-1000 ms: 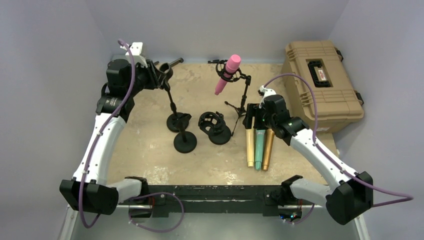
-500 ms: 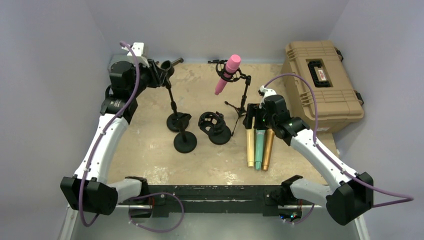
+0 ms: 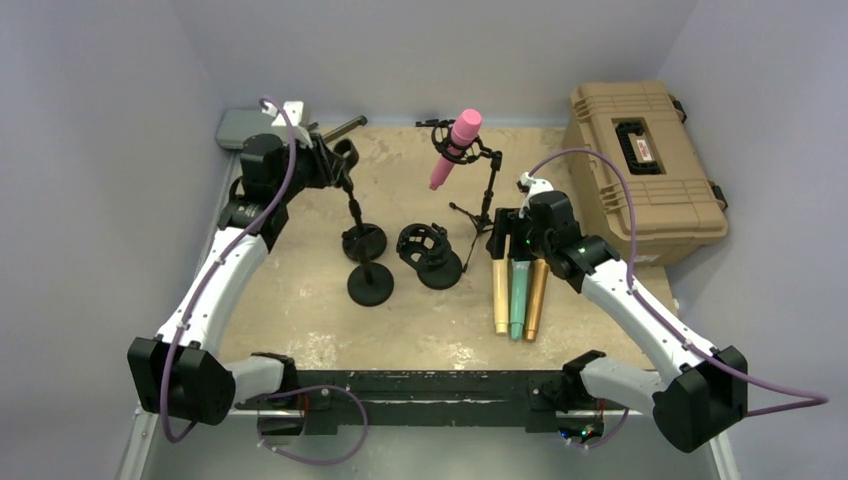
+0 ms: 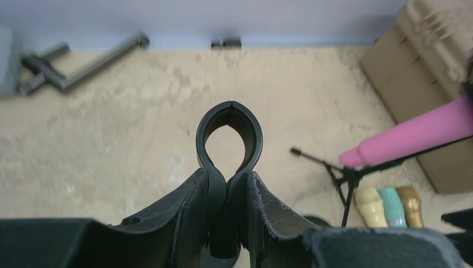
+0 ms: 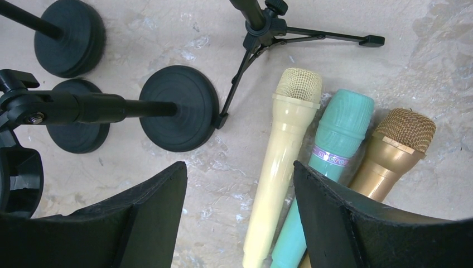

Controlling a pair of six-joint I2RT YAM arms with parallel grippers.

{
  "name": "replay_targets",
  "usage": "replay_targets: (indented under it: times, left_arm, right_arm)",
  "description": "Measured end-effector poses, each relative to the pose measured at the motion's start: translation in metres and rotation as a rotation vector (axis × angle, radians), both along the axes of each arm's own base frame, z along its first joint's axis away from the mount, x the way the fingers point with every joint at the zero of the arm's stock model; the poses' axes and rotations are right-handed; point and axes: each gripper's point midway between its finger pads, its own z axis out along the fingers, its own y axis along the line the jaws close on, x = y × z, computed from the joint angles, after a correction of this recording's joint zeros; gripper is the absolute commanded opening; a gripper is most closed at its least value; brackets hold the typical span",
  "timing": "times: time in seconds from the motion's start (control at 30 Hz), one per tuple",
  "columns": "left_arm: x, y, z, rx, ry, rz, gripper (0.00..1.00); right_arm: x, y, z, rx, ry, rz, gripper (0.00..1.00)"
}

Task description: Remove the microphone from the stand

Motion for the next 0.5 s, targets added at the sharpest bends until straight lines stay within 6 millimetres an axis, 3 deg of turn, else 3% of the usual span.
replay_targets:
  times: [0.13, 0.33, 0.5]
  left_arm:
    - [-0.019, -0.006, -0.06, -0.025, 0.176, -0.02, 0.2]
    - [-0.034, -0.012, -0.064, -0.056, 0.191, -0.038, 0.23]
    - [-0.035, -0.014, -0.062, -0.072, 0.203, -0.042, 0.43]
  right_arm:
    - [0.0, 0.0, 0.0, 0.0, 0.0, 0.0, 0.68]
    - [0.001, 0.0, 0.0, 0.004, -0.008, 0.0, 0.68]
    - [0.0, 0.0, -0.002, 0.001, -0.002, 0.001, 0.69]
